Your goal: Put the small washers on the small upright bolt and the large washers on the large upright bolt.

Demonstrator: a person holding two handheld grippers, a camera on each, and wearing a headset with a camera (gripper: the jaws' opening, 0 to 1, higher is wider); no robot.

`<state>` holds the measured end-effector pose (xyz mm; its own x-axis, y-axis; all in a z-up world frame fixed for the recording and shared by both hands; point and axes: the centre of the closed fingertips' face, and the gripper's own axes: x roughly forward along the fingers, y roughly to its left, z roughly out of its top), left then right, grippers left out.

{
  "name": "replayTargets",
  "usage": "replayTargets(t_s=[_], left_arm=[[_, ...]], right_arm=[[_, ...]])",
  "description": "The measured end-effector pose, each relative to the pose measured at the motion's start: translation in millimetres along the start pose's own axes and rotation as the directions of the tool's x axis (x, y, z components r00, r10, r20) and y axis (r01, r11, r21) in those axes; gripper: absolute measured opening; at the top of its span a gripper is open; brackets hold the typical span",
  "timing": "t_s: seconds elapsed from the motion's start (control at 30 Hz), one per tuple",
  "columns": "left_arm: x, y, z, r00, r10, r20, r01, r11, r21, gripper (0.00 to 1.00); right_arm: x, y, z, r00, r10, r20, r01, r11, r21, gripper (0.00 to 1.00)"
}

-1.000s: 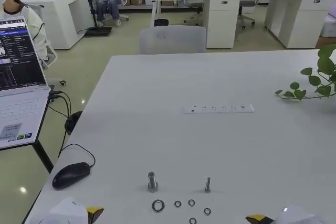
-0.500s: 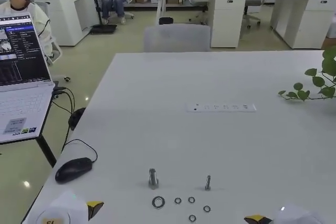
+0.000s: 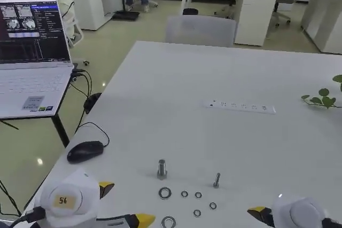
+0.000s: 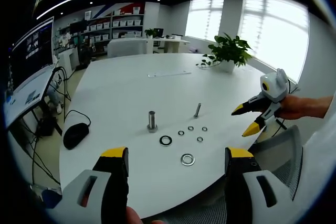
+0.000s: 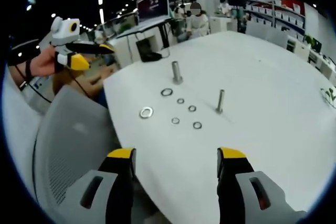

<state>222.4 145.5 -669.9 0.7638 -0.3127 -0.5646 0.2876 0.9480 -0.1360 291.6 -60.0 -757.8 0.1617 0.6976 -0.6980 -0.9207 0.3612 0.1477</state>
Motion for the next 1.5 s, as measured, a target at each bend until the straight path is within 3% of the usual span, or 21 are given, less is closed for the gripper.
replayTargets(t_s=[0.23,0.5,0.67,0.87,1.07,1.17,1.5], left_arm=[[1.2,3.5,7.7,0.9994,0.027,0.021,-0.027,1.000,-0.015,0.74],[3.5,9.1,15.1,0.9977,0.054,0.042,-0.053,0.998,-0.035,0.73],[1.8,13.3,18.8,0.9959,0.073,0.055,-0.070,0.996,-0.054,0.72],[1.9,16.7,18.6,0.9947,0.081,0.063,-0.076,0.994,-0.074,0.71],[1.9,18.1,17.2,0.9947,0.083,0.060,-0.078,0.994,-0.078,0.71],[1.7,20.1,17.7,0.9944,0.085,0.063,-0.079,0.993,-0.083,0.71],[4.2,20.8,18.5,0.9938,0.085,0.072,-0.078,0.993,-0.092,0.70]], right_arm=[[22.1,-18.8,0.1,0.9932,0.011,-0.116,-0.025,0.993,-0.120,0.57],[51.2,-31.9,9.3,0.9837,0.036,-0.177,-0.067,0.982,-0.174,0.43],[68.1,-35.4,4.5,0.9652,0.040,-0.259,-0.112,0.956,-0.270,0.36],[81.4,-39.8,3.7,0.9487,0.043,-0.313,-0.151,0.931,-0.331,0.30],[90.1,-40.9,5.8,0.9380,0.066,-0.340,-0.195,0.912,-0.362,0.25],[90.9,-39.6,7.3,0.9362,0.066,-0.345,-0.210,0.893,-0.399,0.25],[90.8,-37.1,5.7,0.9374,0.069,-0.341,-0.220,0.878,-0.426,0.19]])
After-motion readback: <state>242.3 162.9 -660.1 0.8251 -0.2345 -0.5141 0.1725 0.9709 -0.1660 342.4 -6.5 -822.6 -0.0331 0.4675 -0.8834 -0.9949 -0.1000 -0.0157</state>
